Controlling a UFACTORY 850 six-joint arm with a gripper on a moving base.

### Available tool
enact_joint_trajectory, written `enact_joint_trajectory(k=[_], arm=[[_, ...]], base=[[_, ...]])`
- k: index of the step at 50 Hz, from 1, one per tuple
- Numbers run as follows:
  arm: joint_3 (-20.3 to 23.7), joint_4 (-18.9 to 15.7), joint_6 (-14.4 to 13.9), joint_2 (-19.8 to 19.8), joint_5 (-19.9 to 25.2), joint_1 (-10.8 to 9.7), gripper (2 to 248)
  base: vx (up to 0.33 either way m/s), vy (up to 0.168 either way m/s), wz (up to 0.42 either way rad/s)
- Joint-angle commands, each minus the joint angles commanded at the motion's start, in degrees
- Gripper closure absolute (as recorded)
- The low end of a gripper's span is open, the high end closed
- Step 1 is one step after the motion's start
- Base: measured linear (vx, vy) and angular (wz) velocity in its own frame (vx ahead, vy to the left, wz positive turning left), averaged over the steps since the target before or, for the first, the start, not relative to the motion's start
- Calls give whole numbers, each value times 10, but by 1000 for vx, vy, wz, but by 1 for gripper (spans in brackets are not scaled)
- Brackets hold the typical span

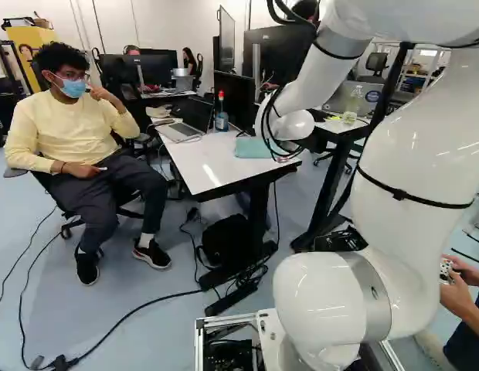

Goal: Clean the table with the green towel

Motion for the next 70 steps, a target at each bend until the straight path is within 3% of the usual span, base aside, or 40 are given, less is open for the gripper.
enact_joint_trajectory(k=[70], arm=[[-219, 13, 0, -188, -170, 10, 3]], base=[[0, 0, 0]])
